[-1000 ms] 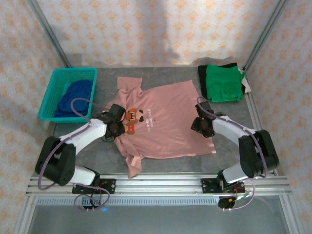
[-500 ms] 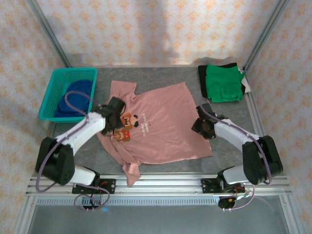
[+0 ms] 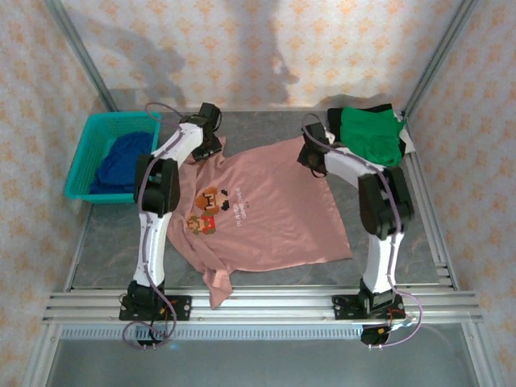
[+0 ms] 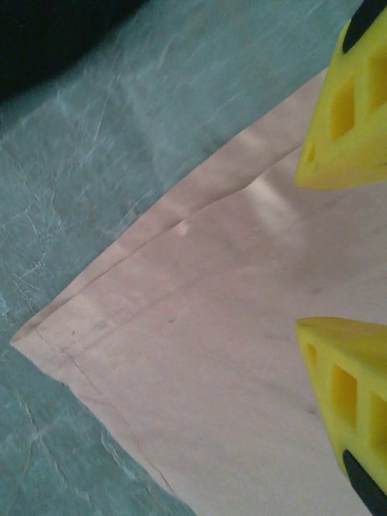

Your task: Fold and stack the t-shirts

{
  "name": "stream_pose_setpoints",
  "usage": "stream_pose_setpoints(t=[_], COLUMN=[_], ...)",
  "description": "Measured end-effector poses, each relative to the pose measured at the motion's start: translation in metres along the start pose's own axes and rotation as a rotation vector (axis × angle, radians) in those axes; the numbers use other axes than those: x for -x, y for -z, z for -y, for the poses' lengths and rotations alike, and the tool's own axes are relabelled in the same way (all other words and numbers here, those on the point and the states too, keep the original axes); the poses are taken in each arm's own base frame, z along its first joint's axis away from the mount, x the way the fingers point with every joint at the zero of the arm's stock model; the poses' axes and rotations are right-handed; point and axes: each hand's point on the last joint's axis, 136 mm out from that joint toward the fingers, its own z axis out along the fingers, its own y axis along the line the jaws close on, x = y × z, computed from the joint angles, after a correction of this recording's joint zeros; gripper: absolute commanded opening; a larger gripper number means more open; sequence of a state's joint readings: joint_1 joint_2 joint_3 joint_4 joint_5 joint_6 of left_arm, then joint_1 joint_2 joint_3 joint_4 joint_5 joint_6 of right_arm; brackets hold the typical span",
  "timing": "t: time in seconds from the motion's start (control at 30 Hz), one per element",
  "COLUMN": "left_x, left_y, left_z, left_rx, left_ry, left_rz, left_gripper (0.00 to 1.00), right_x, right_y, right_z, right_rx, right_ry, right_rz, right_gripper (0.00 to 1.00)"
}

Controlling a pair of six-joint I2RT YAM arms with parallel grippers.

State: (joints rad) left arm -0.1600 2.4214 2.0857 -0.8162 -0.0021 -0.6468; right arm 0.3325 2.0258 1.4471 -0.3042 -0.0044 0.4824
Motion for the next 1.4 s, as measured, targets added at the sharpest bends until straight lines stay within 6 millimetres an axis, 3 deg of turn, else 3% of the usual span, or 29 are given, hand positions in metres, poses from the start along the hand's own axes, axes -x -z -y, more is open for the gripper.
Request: stream_pose_setpoints(t=[0.03, 0.13, 0.23, 0.33, 0.4, 0.73, 0.9, 1.0, 1.07, 1.17, 1.3, 1.4], left_x=[0.003, 0.027, 0.03, 0.026, 0.031, 0.052, 0.055, 0.054, 0.05, 0.042, 0.024, 0.0], left_y=[-0.011, -0.007, -0.01, -0.022, -0.019, -0.029, -0.023, -0.015, -0.007, 0.013, 0.062, 0.1], left_z=[0.001, 0.026, 0.046, 0.059, 0.072, 0.133, 0.155, 0.159, 0.155, 0.135, 0.086, 0.038], left_rx=[0.006, -0.063, -0.13, -0.164, -0.219, -0.522, -0.629, -0.644, -0.62, -0.538, -0.387, -0.29], left_ry=[-0.002, -0.004, -0.021, -0.038, -0.035, 0.019, 0.031, 0.002, -0.027, -0.088, -0.161, -0.194], left_rz=[-0.009, 0.027, 0.022, 0.004, 0.011, 0.047, 0.053, 0.055, 0.042, 0.012, -0.016, -0.018], left_gripper=[0.49, 0.47, 0.47, 0.46, 0.44, 0.42, 0.56, 0.8, 0.86, 0.87, 0.8, 0.73], right_x=[0.002, 0.004, 0.002, 0.004, 0.006, -0.017, -0.036, -0.032, -0.024, -0.022, -0.044, -0.061], right_y=[-0.01, -0.035, -0.045, -0.045, -0.044, -0.011, 0.013, 0.032, 0.046, 0.064, 0.066, 0.059], right_z=[-0.002, -0.004, 0.005, 0.012, 0.019, 0.09, 0.11, 0.109, 0.099, 0.075, 0.049, 0.05], right_rx=[-0.007, -0.025, -0.053, -0.074, -0.089, -0.217, -0.26, -0.244, -0.21, -0.138, -0.066, -0.063], right_ry=[0.002, 0.002, -0.002, -0.014, -0.026, -0.059, -0.043, -0.044, -0.04, -0.014, 0.039, 0.062], right_rz=[-0.002, -0.012, -0.024, -0.024, -0.025, -0.064, -0.087, -0.073, -0.041, -0.011, -0.043, -0.09], right_gripper=[0.42, 0.39, 0.37, 0.36, 0.36, 0.36, 0.38, 0.4, 0.4, 0.41, 0.42, 0.42])
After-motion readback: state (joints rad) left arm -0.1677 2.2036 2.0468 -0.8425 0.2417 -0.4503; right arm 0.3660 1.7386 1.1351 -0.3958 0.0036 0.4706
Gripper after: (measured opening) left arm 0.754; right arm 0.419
